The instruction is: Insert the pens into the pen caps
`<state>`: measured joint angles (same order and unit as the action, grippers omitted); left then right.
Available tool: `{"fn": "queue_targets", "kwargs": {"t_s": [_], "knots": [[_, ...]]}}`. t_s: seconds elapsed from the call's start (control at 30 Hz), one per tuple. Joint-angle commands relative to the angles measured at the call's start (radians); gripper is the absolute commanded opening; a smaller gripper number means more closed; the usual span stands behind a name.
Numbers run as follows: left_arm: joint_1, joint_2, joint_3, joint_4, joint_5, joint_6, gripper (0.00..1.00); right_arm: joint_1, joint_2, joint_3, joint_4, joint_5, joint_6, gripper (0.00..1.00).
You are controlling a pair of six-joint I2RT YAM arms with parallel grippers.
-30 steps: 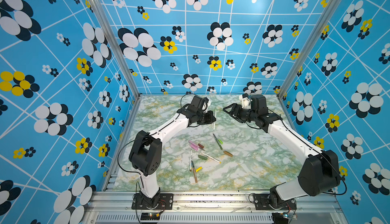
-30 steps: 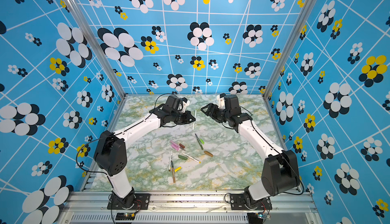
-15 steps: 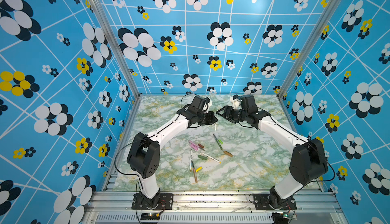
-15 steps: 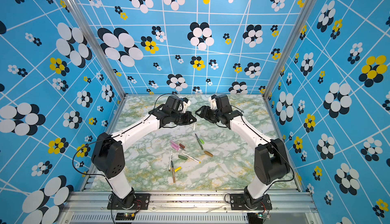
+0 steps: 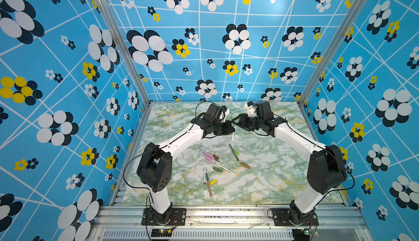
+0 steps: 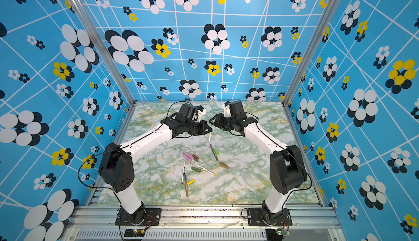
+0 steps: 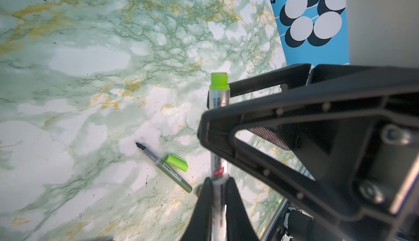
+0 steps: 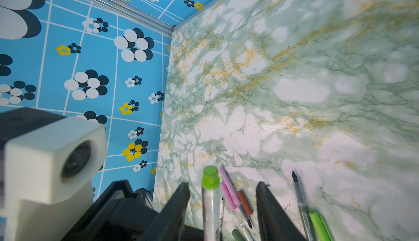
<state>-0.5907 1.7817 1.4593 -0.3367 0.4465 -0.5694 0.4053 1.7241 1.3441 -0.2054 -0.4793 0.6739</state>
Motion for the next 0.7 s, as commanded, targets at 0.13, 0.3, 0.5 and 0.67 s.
{"fn": "queue_targets", "kwargs": {"t_s": [0.13,0.3,0.5,0.67], "knots": [[-0.01,-0.011,0.025,-0.018,0.015,-0.006,0.0,0.01,0.028,0.037,-0.015,-0.02,0.002,0.38],[-0.009,-0.002,0.025,-0.024,-0.002,-0.008,0.0,0.012,0.026,0.034,-0.012,-0.016,0.005,0.21],[-0.008,0.002,0.029,-0.028,-0.017,-0.01,0.0,0.012,0.027,0.038,-0.012,0.001,0.012,0.06],[-0.001,-0.034,0.023,-0.038,-0.035,-0.006,0.25,0.012,0.012,0.054,-0.02,0.053,0.009,0.06]]}}
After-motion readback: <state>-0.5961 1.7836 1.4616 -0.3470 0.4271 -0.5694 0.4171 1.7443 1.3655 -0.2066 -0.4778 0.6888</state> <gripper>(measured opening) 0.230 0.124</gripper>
